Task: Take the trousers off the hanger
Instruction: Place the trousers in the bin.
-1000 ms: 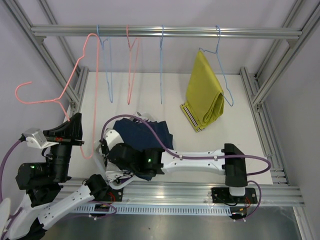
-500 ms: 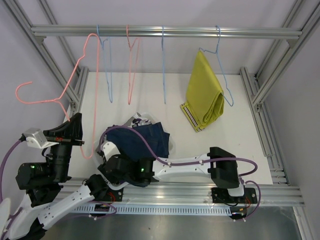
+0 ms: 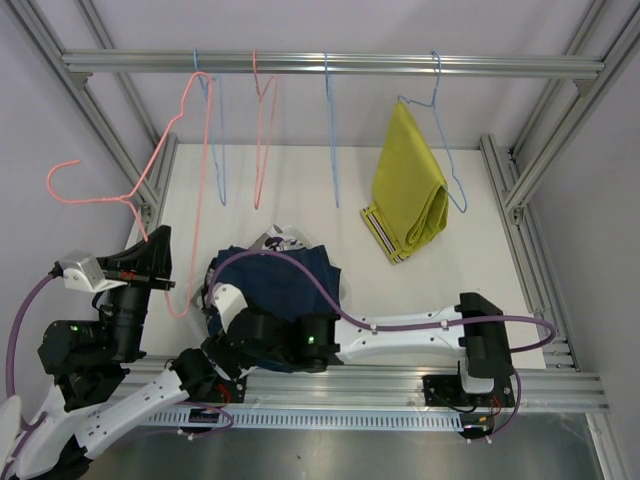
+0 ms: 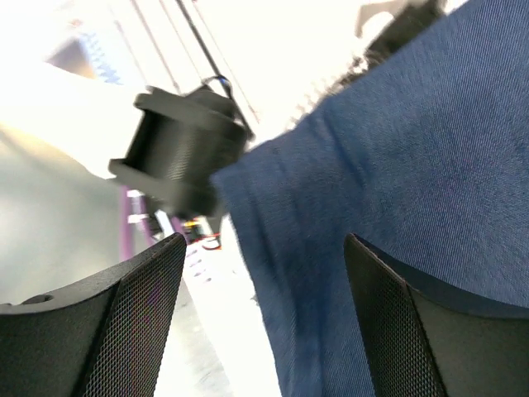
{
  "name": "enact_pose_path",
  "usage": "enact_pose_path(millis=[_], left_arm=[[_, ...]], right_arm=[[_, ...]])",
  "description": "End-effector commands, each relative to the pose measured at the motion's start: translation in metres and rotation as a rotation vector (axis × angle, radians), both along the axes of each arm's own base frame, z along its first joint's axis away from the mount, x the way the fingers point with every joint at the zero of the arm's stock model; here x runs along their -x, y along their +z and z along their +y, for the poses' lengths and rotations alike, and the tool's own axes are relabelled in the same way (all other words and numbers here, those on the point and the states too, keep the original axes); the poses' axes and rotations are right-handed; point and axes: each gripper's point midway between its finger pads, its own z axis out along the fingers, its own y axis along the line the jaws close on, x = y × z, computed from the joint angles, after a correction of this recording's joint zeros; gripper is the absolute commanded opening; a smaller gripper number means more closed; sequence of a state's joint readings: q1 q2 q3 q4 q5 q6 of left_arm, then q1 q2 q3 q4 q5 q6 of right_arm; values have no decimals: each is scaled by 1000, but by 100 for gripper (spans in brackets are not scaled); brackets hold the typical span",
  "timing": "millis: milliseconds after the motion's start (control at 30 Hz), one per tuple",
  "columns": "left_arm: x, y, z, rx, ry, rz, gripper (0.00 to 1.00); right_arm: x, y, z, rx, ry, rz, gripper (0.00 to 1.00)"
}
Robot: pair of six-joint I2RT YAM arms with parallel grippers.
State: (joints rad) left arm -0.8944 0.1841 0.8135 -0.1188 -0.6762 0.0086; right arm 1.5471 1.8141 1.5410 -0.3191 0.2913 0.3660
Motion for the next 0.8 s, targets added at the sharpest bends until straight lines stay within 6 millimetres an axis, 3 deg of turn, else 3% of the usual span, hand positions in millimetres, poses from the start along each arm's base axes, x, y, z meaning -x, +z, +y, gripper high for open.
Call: enact_pose_path(millis=[0, 133, 167, 267, 367, 533, 667, 767], left_arm=[[-1, 4, -5, -3, -12, -11, 1], [-1, 3, -6, -5, -14, -10, 0], [-1, 3, -6, -5, -15, -10, 0], [-2, 2, -10, -21, -29, -7, 1], [-4, 1, -15, -11, -46, 4, 0], [-3, 1, -17, -16, -56, 3, 1], [-4, -1, -20, -22, -62, 8, 1], [-4, -1, -20, -22, -66, 7, 0]], right_arm=[[14, 48, -2, -118, 63, 9, 81], [10, 50, -1, -126, 72, 6, 71], [10, 49, 0, -124, 71, 4, 56], [2, 37, 3, -117, 60, 9, 34], [-5, 22, 8, -111, 54, 40, 25], [-10, -19, 9, -64, 40, 82, 22], [-8, -35, 6, -42, 32, 104, 21], [-9, -34, 4, -40, 23, 104, 20]])
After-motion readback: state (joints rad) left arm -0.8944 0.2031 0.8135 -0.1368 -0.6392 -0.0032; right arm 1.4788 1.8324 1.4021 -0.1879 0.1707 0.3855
